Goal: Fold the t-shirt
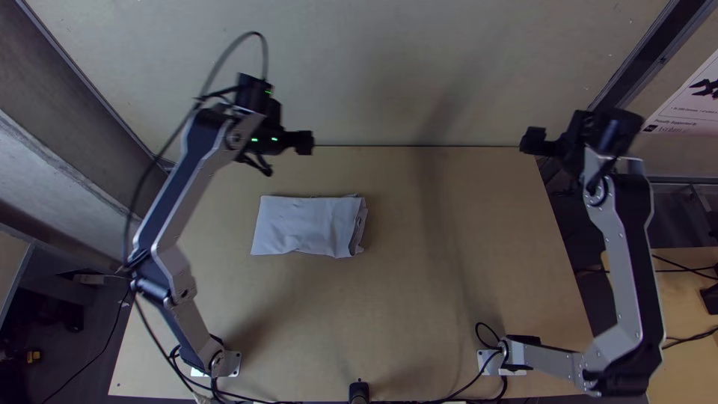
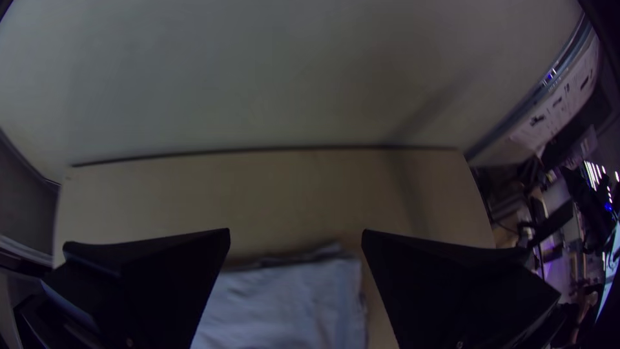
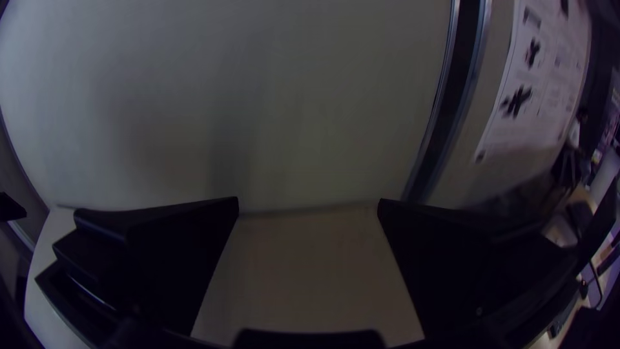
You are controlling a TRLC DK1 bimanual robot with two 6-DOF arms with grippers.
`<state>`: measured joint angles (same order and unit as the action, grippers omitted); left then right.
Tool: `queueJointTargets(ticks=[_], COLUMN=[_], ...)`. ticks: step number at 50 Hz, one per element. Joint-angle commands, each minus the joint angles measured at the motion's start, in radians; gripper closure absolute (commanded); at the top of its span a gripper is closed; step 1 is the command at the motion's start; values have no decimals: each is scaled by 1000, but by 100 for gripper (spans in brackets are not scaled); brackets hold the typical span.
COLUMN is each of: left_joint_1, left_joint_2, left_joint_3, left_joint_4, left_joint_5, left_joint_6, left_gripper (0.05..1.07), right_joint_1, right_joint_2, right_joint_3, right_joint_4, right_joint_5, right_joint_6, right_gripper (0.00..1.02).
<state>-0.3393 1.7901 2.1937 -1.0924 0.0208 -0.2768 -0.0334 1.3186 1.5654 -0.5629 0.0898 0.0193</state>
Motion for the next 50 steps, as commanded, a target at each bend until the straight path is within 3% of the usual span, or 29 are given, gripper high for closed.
queueJointTargets(ticks=[1, 7, 15, 24, 34, 50], left_joint_1=[42, 98, 151, 187, 230, 289], left_joint_2=[-117, -262, -528, -811, -1167, -1621], left_joint_3=[-74, -189, -488, -795, -1187, -1577], left_joint_4=[34, 115, 385, 631, 940, 982], left_joint_5=[-65, -97, -130, -154, -154, -157], left_joint_6=[53, 116, 206, 264, 410, 430], left_gripper=[9, 9, 9, 9, 9, 9], right_joint_1=[3, 3, 35, 86, 121, 128], right_joint_2=[-96, -190, -332, -530, -749, -1042], right_joint_3=[-21, -57, -107, -278, -493, -854], right_joint_4=[116, 192, 219, 363, 463, 538], right_joint_5=[7, 7, 5, 5, 4, 8], right_joint_6=[-65, -93, -97, -116, -133, -162], right_gripper=[3, 3, 3, 3, 3, 3])
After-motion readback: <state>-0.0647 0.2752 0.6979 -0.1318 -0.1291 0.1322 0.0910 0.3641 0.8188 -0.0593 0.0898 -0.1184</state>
